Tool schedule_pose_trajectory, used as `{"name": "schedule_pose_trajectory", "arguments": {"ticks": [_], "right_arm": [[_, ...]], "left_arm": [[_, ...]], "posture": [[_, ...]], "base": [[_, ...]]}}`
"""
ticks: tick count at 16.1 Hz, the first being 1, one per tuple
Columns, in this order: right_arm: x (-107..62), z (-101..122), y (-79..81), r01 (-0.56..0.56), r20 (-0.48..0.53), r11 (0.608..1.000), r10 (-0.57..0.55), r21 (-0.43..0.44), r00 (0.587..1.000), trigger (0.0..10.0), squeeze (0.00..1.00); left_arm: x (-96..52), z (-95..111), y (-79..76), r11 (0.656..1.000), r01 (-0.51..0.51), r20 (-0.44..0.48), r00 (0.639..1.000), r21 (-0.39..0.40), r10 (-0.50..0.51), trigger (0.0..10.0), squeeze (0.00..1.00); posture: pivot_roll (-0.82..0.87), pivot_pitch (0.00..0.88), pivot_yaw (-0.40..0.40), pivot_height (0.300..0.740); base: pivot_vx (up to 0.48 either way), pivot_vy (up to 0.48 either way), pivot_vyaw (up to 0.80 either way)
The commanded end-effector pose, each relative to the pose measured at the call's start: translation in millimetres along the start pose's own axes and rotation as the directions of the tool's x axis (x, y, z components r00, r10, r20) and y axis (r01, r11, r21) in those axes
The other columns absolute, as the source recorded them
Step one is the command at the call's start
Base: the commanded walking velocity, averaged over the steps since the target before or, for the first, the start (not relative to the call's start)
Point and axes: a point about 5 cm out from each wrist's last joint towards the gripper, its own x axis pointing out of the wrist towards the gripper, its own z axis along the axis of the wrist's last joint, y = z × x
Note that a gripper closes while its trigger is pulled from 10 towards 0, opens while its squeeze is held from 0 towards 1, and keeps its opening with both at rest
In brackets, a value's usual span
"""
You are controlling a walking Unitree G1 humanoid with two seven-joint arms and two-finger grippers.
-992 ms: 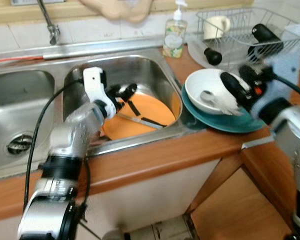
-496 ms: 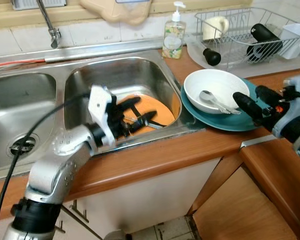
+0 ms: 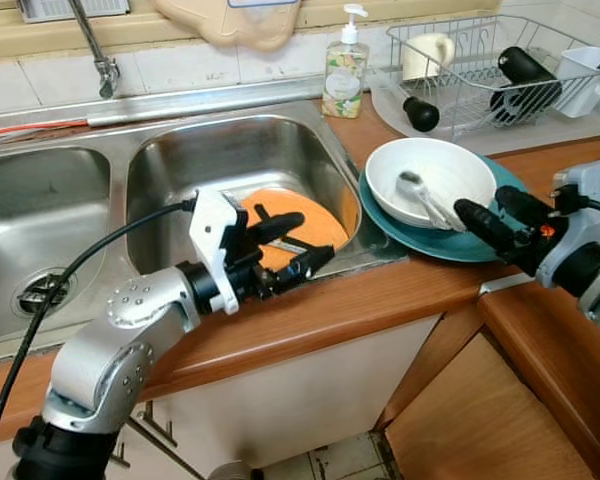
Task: Kitchen organization
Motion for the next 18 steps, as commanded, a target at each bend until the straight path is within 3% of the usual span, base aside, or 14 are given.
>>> {"name": "schedule_pose_trajectory", "arguments": {"ticks": [1,10,12,18], "right_arm": [[3.7,1,3.0,-0.016,-0.002,1.000,0.016,-0.005,1.000,10.0,0.00],[0.1,18,2.1,-0.016,0.067,0.999,0.017,-0.029,0.998,10.0,0.00],[0.1,20,9.3,-0.059,0.068,0.997,0.062,-0.051,0.996,10.0,0.00],[2.4,10,21.3,-0.029,0.019,0.997,0.030,-0.075,0.999,10.0,0.00]], "left_arm": [[-0.2,2,-3.4,1.000,0.019,-0.005,1.000,0.006,-0.019,10.0,0.00],[0.3,5,-3.6,1.000,0.025,-0.009,1.000,0.012,-0.025,10.0,0.00],[1.8,7,-4.0,0.999,0.032,0.016,0.999,-0.005,-0.032,10.0,0.00],[6.8,0,-11.0,0.994,0.103,-0.019,0.995,-0.021,-0.103,10.0,0.00]], "posture": [[-0.06,0.000,0.035,0.740],[-0.07,0.000,0.029,0.740],[-0.09,0.000,0.036,0.740],[-0.12,0.000,0.050,0.740]], "base": [[0.000,0.000,0.00],[0.000,0.000,0.00],[0.000,0.000,0.00],[0.000,0.000,0.00]]}}
